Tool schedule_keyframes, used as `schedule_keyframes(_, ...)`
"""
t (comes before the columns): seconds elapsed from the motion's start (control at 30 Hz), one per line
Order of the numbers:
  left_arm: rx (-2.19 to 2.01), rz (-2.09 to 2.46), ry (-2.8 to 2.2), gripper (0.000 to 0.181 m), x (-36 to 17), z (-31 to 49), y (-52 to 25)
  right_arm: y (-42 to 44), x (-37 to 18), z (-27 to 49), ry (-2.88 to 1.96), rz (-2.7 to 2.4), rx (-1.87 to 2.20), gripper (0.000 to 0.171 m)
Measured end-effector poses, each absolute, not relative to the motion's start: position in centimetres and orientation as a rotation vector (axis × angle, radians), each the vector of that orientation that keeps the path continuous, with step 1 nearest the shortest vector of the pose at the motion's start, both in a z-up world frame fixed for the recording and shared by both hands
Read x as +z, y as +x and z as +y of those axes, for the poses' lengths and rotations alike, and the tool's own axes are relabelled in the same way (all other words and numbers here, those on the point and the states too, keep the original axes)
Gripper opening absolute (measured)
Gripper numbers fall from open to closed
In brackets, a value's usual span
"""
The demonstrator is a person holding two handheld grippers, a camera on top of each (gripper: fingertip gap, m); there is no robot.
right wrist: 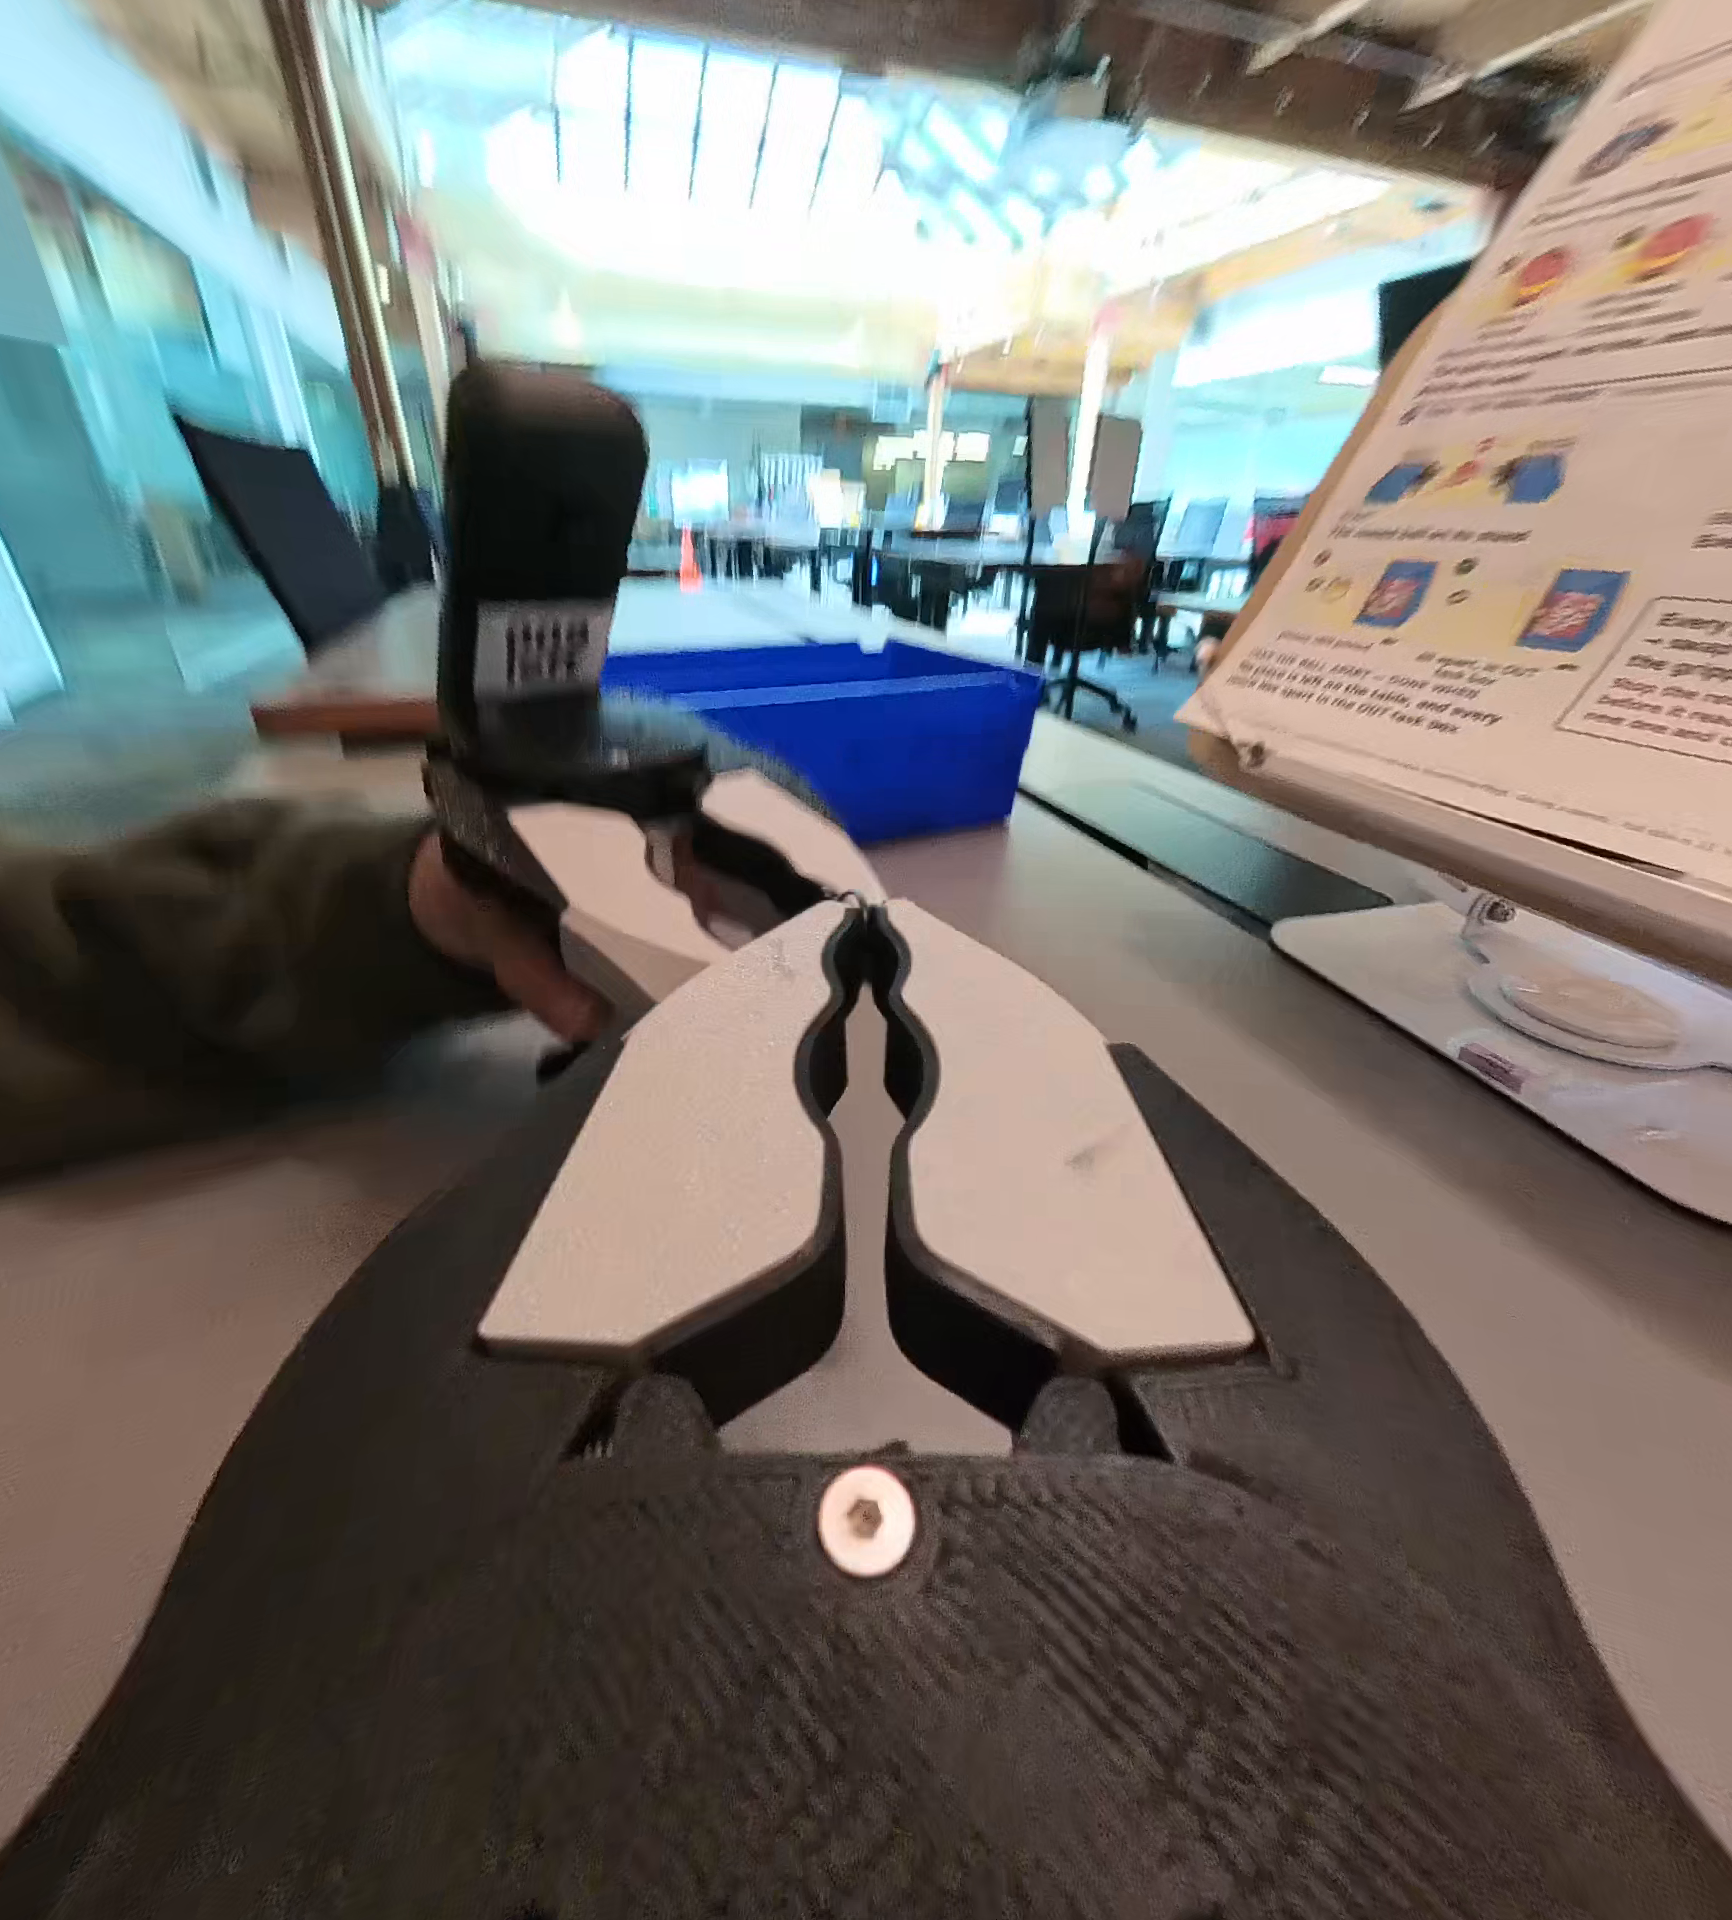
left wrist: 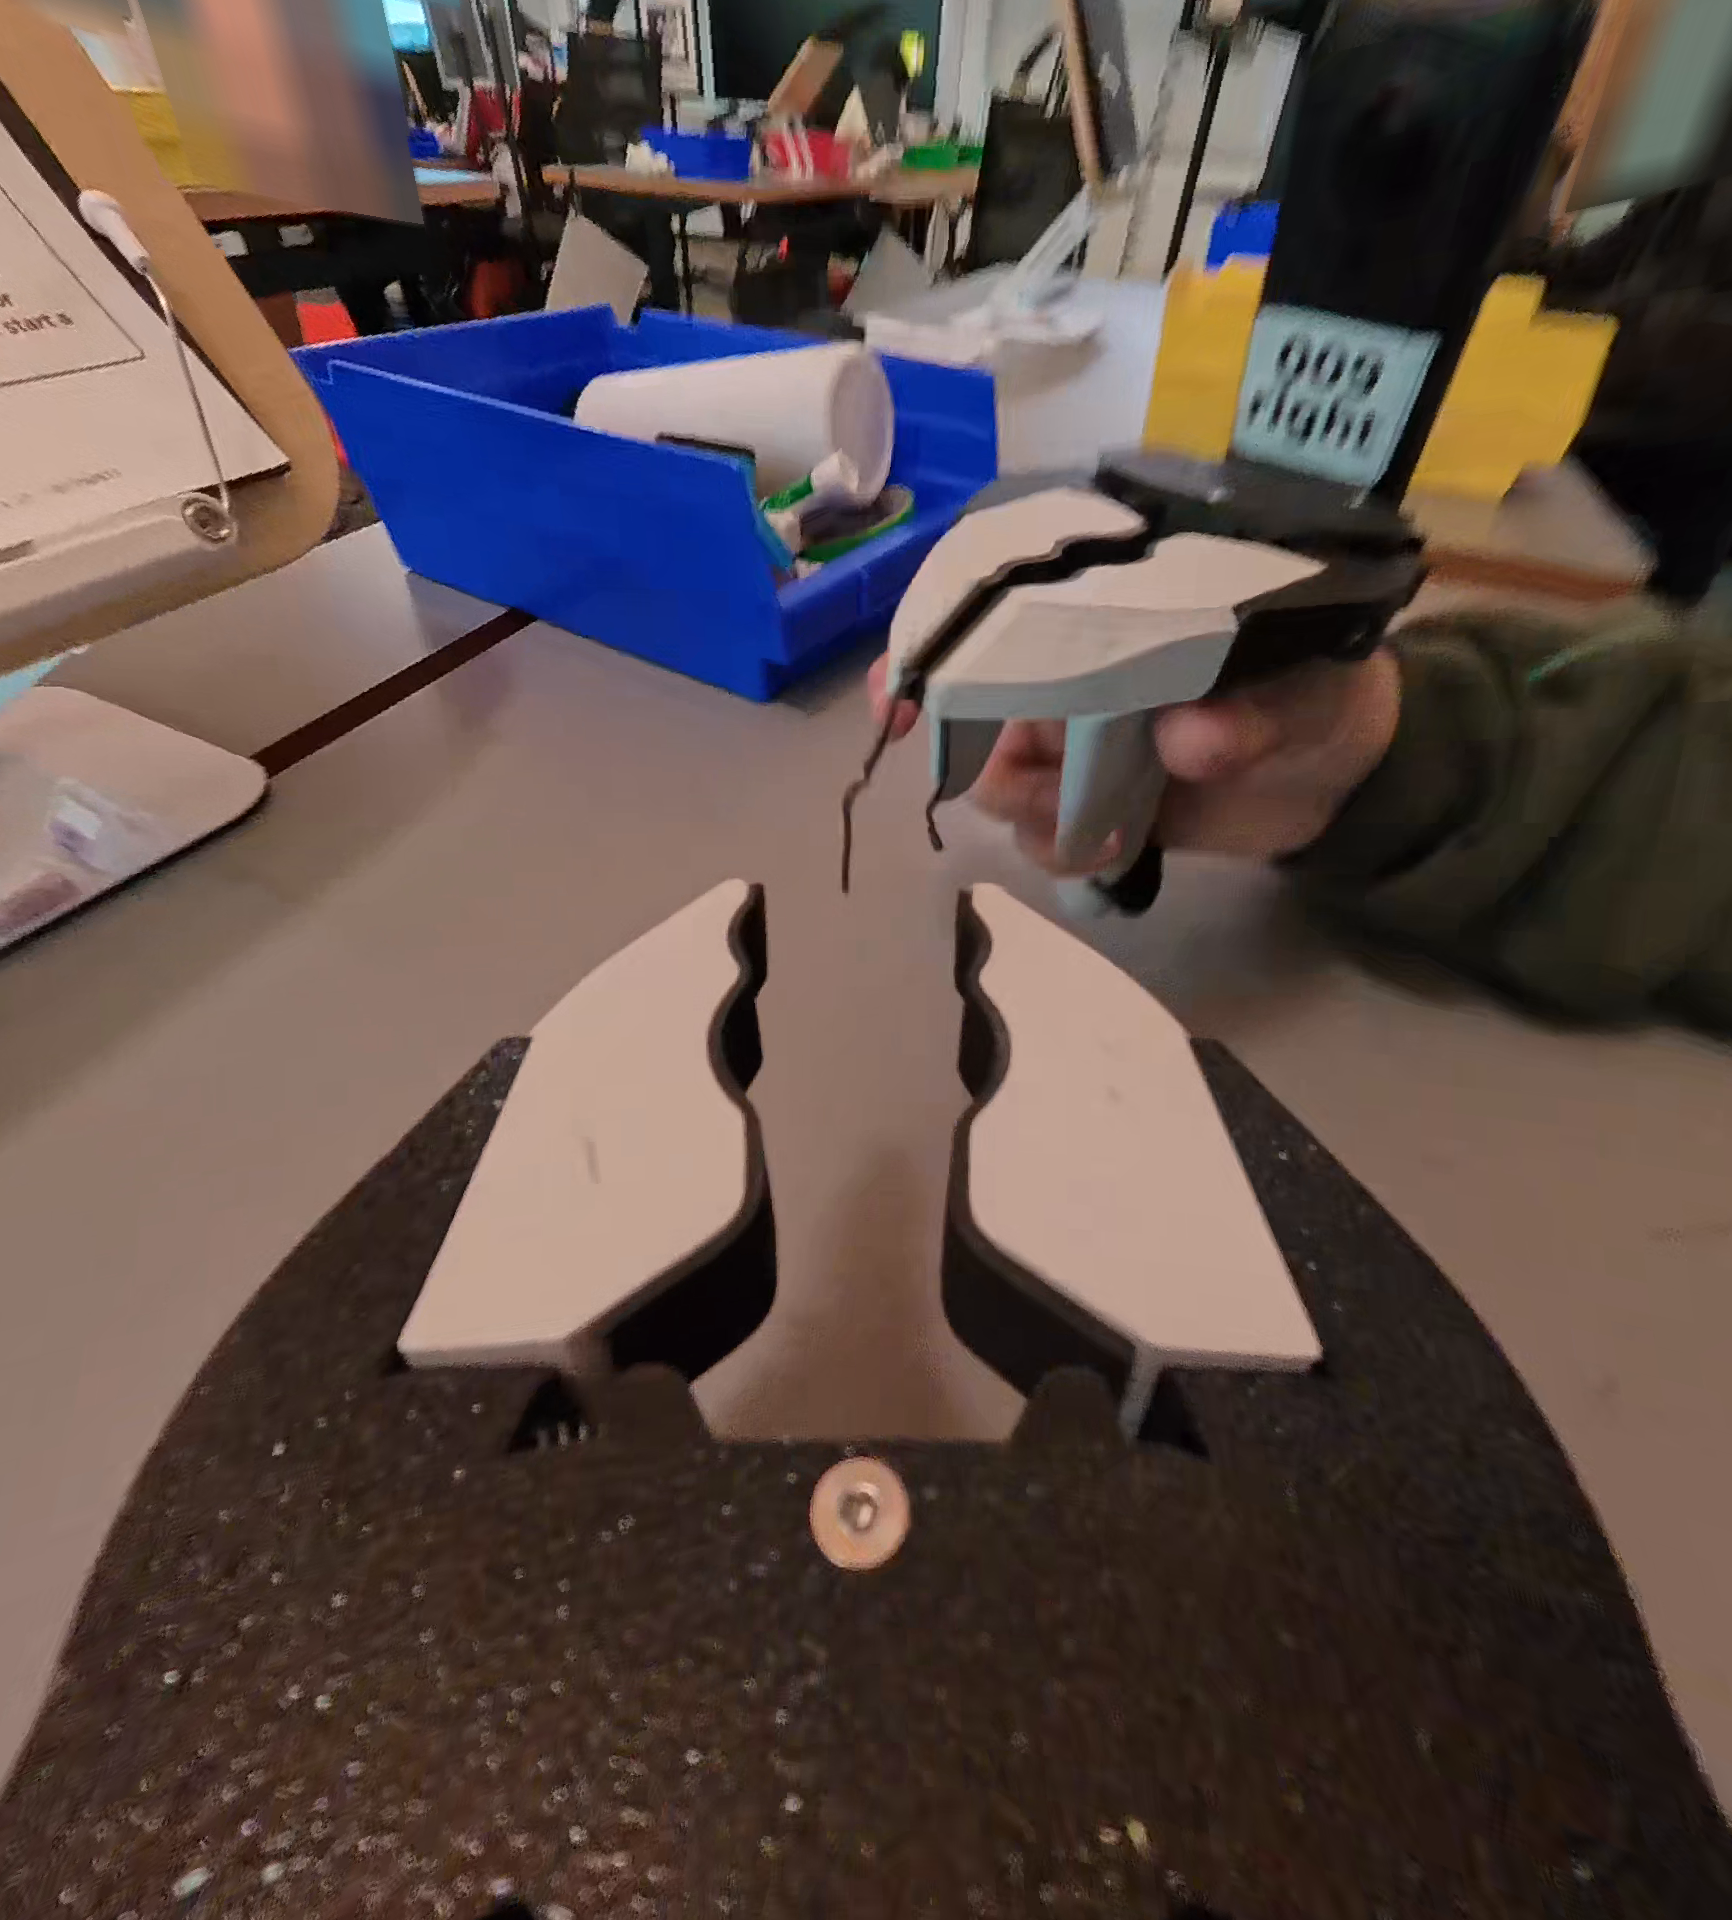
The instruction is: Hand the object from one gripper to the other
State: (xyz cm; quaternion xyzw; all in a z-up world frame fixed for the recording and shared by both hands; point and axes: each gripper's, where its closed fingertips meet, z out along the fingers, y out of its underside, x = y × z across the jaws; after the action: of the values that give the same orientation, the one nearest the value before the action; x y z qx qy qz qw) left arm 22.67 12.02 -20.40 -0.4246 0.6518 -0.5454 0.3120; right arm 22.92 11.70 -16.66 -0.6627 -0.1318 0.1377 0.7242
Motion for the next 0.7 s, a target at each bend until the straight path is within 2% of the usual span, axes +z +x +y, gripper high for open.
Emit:
schedule_keyframes(0.03, -1.505, 1.686, -1.127, 0.032, -20.0, 11.8, 22.7, 23.2, -16.1, 11.7, -1.423, -0.232, 0.340, 0.001)
schedule_keyframes(0.23, -1.824, 1.512, -1.221, 0.021, -18.4, 10.8, 23.0, 23.2, -15.7, 12.1, -1.349, -0.158, 0.333, 0.001)
schedule_keyframes(0.33, -1.884, 1.437, -1.247, 0.005, -18.0, 11.1, 23.2, 22.9, -15.5, 12.1, -1.334, -0.150, 0.356, 0.001)
schedule_keyframes(0.4, -1.892, 1.438, -1.246, 0.003, -18.1, 11.3, 23.1, 23.0, -15.6, 12.2, -1.338, -0.149, 0.346, 0.001)
schedule_keyframes(0.53, -1.791, 1.504, -1.243, 0.001, -18.8, 11.4, 23.2, 23.4, -16.2, 12.3, -1.385, -0.165, 0.302, 0.004)
schedule_keyframes(0.6, -1.653, 1.556, -1.245, 0.001, -19.5, 12.0, 23.3, 24.0, -16.3, 12.3, -1.416, -0.165, 0.237, 0.025)
schedule_keyframes(0.7, -1.407, 1.664, -1.184, 0.001, -20.6, 12.8, 23.2, 23.9, -16.9, 12.2, -1.470, -0.253, 0.130, 0.020)
